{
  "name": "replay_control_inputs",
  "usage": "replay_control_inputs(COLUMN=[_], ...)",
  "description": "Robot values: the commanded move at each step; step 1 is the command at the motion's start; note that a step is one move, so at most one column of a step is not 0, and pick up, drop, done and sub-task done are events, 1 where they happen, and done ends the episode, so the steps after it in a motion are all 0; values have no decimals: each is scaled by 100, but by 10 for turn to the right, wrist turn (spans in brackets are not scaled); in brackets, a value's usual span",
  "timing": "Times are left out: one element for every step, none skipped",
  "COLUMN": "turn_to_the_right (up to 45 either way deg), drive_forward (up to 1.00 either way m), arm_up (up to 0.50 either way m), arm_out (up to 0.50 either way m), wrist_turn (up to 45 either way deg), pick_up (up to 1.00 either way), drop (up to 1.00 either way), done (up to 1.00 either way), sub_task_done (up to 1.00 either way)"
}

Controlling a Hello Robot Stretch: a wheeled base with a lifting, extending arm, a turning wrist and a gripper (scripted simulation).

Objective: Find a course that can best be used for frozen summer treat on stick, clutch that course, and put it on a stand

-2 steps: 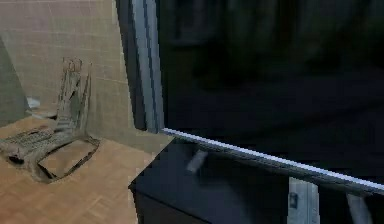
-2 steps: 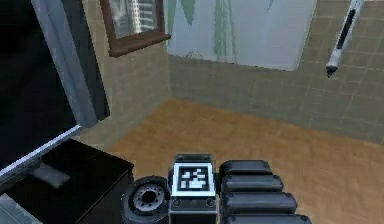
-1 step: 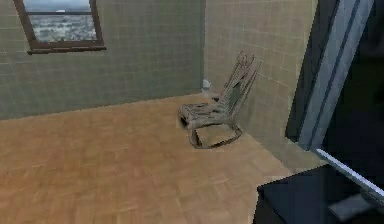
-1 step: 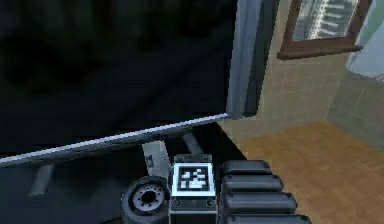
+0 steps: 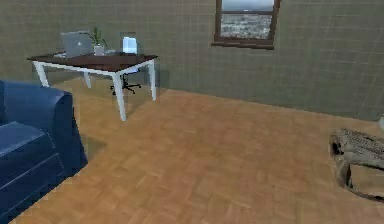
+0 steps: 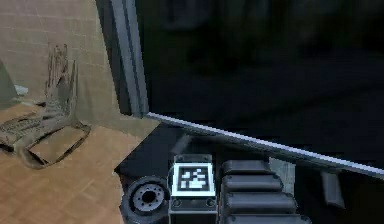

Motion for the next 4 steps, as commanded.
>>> replay_control_inputs(turn_to_the_right=[-330, -30, 450, 450], drive_forward=[0, 0, 0, 0], arm_up=[0, 0, 0, 0], arm_out=[0, 0, 0, 0], wrist_turn=[0, 0, 0, 0], pick_up=[0, 0, 0, 0], drop=[0, 0, 0, 0], done=[0, 0, 0, 0], sub_task_done=[0, 0, 0, 0])
